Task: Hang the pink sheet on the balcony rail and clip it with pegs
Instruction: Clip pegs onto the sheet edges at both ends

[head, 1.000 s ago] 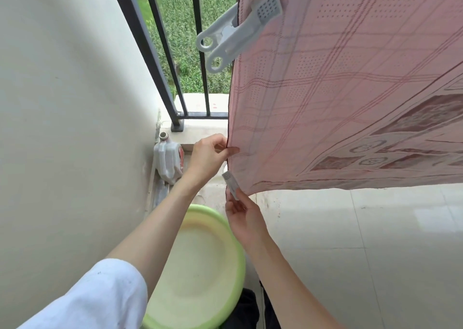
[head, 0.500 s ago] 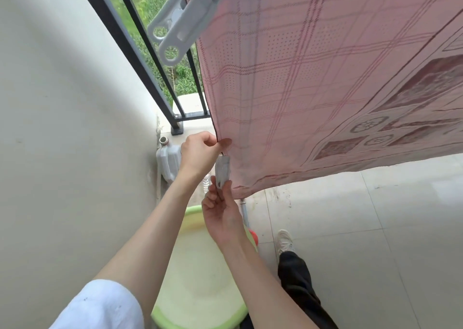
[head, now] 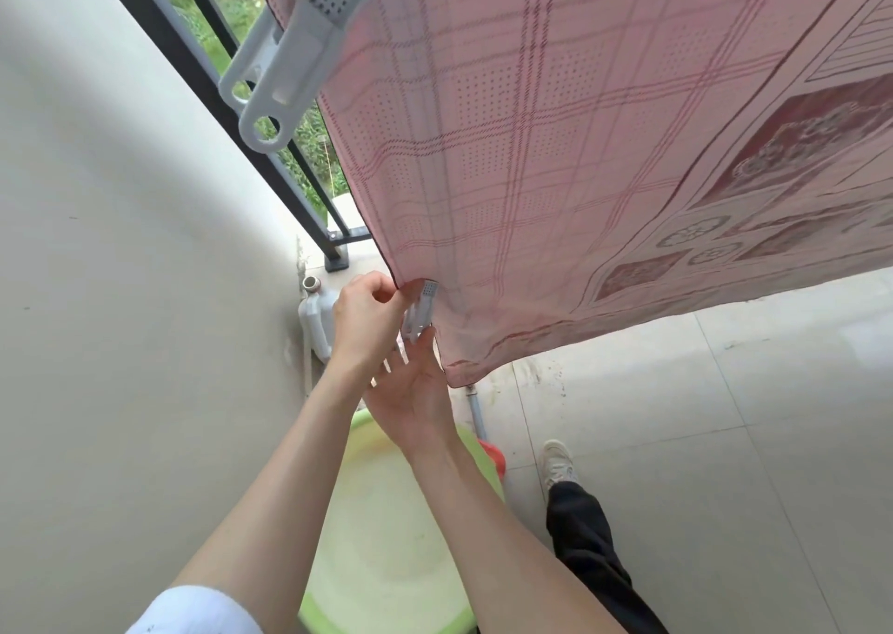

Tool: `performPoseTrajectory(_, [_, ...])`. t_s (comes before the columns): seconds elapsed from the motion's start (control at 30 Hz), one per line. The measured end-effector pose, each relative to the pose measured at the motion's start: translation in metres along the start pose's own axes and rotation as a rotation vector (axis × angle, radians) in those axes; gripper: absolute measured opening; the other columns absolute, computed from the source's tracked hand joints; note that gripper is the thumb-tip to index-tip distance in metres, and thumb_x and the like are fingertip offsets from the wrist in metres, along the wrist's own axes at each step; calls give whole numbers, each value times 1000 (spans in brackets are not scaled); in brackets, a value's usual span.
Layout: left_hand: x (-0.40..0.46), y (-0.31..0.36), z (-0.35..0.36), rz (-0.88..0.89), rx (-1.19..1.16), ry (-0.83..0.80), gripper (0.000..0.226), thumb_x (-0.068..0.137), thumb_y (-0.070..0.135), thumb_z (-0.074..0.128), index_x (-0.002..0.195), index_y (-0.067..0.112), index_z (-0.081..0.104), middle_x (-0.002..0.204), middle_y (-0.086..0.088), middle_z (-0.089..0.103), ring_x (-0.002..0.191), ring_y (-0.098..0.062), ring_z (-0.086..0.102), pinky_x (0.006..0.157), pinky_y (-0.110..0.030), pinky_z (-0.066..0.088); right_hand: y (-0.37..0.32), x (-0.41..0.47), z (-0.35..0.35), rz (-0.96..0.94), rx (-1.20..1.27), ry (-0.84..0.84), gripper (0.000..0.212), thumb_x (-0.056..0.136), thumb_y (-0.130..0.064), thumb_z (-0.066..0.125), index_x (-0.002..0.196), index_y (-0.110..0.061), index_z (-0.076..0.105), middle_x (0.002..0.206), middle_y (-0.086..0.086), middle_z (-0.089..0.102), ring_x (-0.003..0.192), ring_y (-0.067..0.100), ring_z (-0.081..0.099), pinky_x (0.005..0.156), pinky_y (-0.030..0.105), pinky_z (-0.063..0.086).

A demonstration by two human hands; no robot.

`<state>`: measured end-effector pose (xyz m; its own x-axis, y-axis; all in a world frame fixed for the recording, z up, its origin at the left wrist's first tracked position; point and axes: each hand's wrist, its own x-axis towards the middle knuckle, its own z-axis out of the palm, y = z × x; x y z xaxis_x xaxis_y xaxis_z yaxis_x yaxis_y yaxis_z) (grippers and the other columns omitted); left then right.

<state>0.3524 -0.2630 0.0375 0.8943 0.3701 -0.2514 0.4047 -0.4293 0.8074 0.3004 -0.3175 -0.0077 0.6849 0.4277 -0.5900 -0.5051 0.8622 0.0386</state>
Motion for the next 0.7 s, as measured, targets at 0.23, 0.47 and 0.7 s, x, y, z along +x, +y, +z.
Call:
performPoseTrajectory(0.23, [-21,-6,0,161,118,120,16,85,27,62,79,17,51,89,-4,53,89,-24,53,84,-41,44,-50,-19,-5,37,-606,76,33,95,-43,43,114,-19,53,116,0,60,110,18,55,92,36,45])
performPoseTrajectory(0.47, [-80,20,17,537,333,243,36,84,31,49,111,8,54,105,-8,57,101,-19,46,92,-25,33,-154,-83,7,-433,-1573,204,45,92,-34,54,133,-16,47,134,0,51,122,12,47,101,24,35])
performPoseTrajectory(0.7, [-101,134,59,851,589,164,52,91,41,41,137,18,36,144,-12,39,134,-30,35,107,-51,32,-258,-170,83,-1038,-2138,-24,64,89,-52,49,144,-24,31,152,-5,29,140,15,27,115,33,21])
